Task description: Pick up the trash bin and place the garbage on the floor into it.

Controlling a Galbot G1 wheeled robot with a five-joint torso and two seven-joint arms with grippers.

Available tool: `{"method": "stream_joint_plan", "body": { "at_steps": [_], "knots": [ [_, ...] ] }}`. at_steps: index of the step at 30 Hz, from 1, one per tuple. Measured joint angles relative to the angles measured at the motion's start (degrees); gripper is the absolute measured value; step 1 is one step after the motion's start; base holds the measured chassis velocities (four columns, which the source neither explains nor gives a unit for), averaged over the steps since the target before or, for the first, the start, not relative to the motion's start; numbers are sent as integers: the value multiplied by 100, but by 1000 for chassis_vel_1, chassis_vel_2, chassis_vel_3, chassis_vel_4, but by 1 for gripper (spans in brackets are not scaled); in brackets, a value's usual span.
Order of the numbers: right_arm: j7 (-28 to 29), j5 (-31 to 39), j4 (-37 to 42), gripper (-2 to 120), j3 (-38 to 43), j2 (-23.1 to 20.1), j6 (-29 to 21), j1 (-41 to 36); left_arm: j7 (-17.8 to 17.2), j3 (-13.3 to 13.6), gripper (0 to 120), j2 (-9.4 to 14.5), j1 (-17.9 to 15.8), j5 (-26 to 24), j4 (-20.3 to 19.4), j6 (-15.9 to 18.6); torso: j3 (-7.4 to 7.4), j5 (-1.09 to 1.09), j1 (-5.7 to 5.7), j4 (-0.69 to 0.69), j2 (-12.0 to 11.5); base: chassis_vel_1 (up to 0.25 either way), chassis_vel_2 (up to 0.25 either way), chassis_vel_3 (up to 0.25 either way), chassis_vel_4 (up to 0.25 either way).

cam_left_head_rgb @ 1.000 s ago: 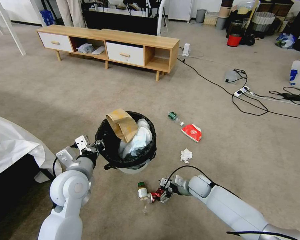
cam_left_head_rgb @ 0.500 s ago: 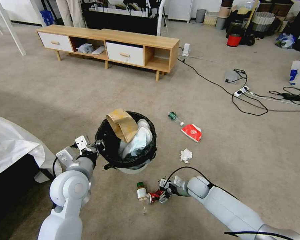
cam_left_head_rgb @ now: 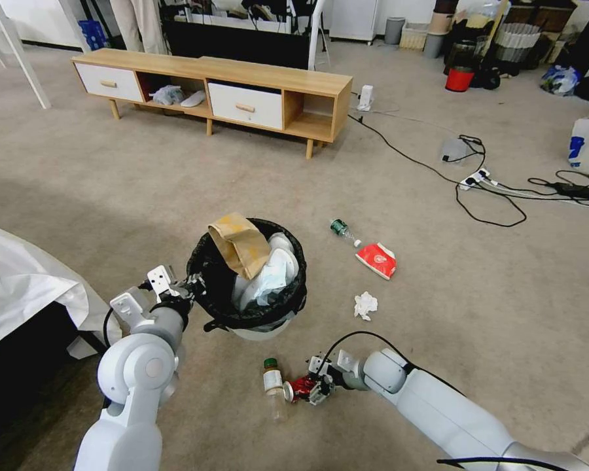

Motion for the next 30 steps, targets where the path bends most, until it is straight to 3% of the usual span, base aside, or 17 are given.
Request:
{"method": "stream_joint_plan", "body": {
  "at_steps": [6, 8, 12, 14, 17, 19, 22, 30],
  "knots": [
    [-106, -72, -34, 95, -4, 40, 36, -34, 0, 1, 5, -6, -4, 11, 8, -4, 0, 1, 0, 0, 0, 0, 0, 0, 0],
    [-167, -120, -42, 84, 18, 45, 62, -55, 0, 0, 5, -11, -3, 22, 13, -8, 0, 0, 0, 0, 0, 0, 0, 0, 0],
    [-233, -156, -47, 74, 51, 34, 109, -58, 1, 3, 5, -16, -3, 30, 15, -9, 0, 0, 0, 0, 0, 0, 0, 0, 0],
    [-267, -176, -59, 60, 101, 13, 166, -60, 2, 12, 5, -25, -4, 45, 19, -13, 0, 0, 0, 0, 0, 0, 0, 0, 0],
    [-276, -178, -62, 55, 111, 8, 182, -61, 3, 12, 5, -25, -4, 48, 19, -15, 0, 0, 0, 0, 0, 0, 0, 0, 0],
    [-287, -185, -87, 42, 122, 13, 238, -63, 3, 13, 5, -26, -5, 50, 20, -16, 0, 0, 0, 0, 0, 0, 0, 0, 0],
    [-289, -186, -94, 31, 127, 30, 262, -63, 5, 12, 5, -26, -6, 57, 23, -16, 0, 0, 0, 0, 0, 0, 0, 0, 0],
    [-303, -184, -103, 17, 129, 45, 286, -26, 8, 3, 5, -23, 0, 63, 20, -16, 0, 0, 0, 0, 0, 0, 0, 0, 0]
  ]
}}
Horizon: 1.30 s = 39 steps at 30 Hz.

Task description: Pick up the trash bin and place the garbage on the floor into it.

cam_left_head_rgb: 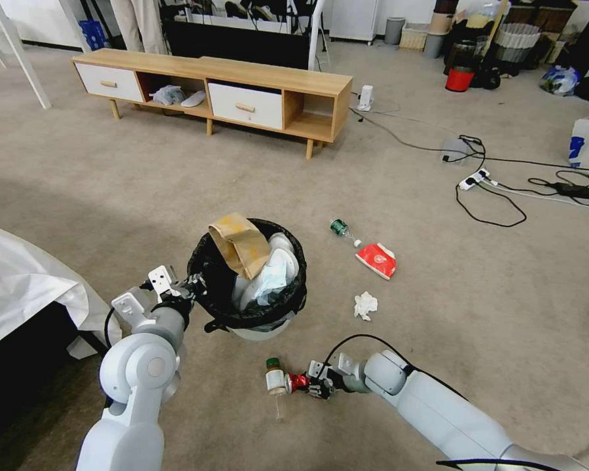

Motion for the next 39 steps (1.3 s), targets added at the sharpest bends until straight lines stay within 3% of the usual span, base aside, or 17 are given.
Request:
{"method": "stream_joint_plan", "body": {
  "at_steps": [11, 21, 27, 39],
  "knots": [
    [-16, 6, 61, 17, 123, -99, 47, -62, 1, -19, 5, 19, 44, -6, -48, 0, 0, 1, 0, 1, 0, 0, 0, 0, 0],
    [9, 162, 710, 17, 776, -764, 59, -416, -44, 27, 5, 74, 18, -77, -83, 23, 0, 0, 0, -1, 0, 0, 0, 0, 0],
    [70, 279, 1304, 17, 1634, -1187, 52, -961, -64, 86, 5, 110, 10, -84, -89, 37, 0, 1, -1, 0, 0, 0, 0, 0, 0],
    [103, 632, 2015, 17, 3070, -1462, 64, -1308, -119, 203, 5, 151, -28, -78, -101, 63, 0, 0, 0, 0, 0, 0, 0, 0, 0]
  ]
}}
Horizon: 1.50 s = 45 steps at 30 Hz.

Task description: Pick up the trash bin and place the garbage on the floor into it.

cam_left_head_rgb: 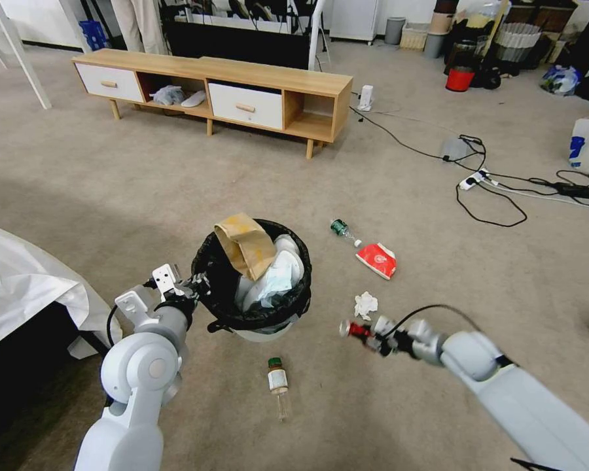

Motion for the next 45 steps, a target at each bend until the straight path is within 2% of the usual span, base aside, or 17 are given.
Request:
{"method": "stream_joint_plan", "body": {
  "at_steps": [9, 22, 36, 45],
  "knots": [
    [49, 472, 586, 17, 995, 80, 2, 31, -69, 51, 5, 57, -50, -59, 17, 59, 0, 0, 0, 0, 0, 0, 0, 0, 0],
    [211, 1406, 1711, 17, 1651, 215, 31, 139, -147, 180, 5, 155, -25, -209, -10, 178, 0, 0, 0, 0, 0, 0, 0, 0, 0],
    [-56, 2056, 2099, 17, 1353, 219, 576, 117, -148, 463, 5, 123, -102, -188, 157, 192, 0, 0, 0, 0, 0, 0, 0, 0, 0],
    [-115, 2092, 2172, 17, 504, 115, 664, 261, -159, 693, 5, 123, -219, -189, 276, 192, 0, 0, 0, 0, 0, 0, 0, 0, 0]
  ]
}}
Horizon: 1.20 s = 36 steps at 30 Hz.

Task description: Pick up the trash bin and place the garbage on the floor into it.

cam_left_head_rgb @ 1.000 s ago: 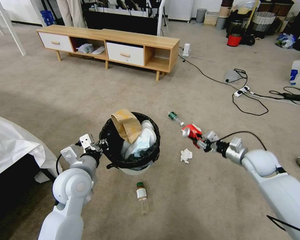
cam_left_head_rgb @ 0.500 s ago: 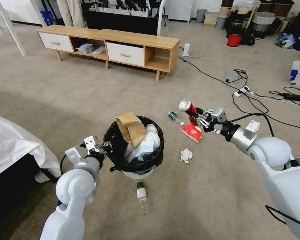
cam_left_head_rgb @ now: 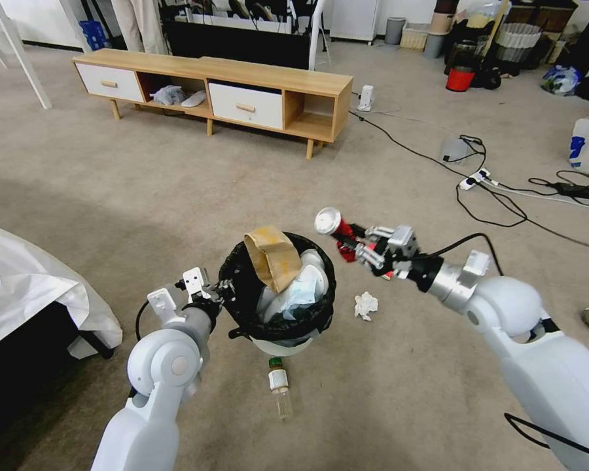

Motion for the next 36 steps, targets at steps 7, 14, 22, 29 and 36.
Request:
{"method": "stream_joint_plan", "body": {
  "at_steps": [7, 14, 22, 29, 36],
  "knots": [
    [-12, -10, -49, 17, -518, -48, 20, 210, 0, 147, 5, -20, -40, 17, 73, -1, 0, 0, 0, 0, 0, 0, 0, 0, 0],
    [-18, -15, -67, 17, -797, -82, 34, 308, -1, 251, 5, -90, -71, 69, 123, -12, 0, 0, 0, -1, 0, 0, 0, 0, 0],
    [-21, -25, -144, 17, -935, -111, 66, 345, 16, 391, 5, -191, -28, 212, 133, -25, 0, 0, 0, -1, 0, 0, 0, 0, 0],
    [-20, -30, -221, 17, -1029, -113, 71, 377, 23, 422, 5, -216, -8, 247, 119, -29, 0, 0, 0, 0, 0, 0, 0, 0, 0],
    [-17, -96, -417, 17, -1237, -51, 105, 478, 31, 432, 5, -195, 24, 248, 85, -34, 0, 0, 0, -1, 0, 0, 0, 0, 0]
  ]
}}
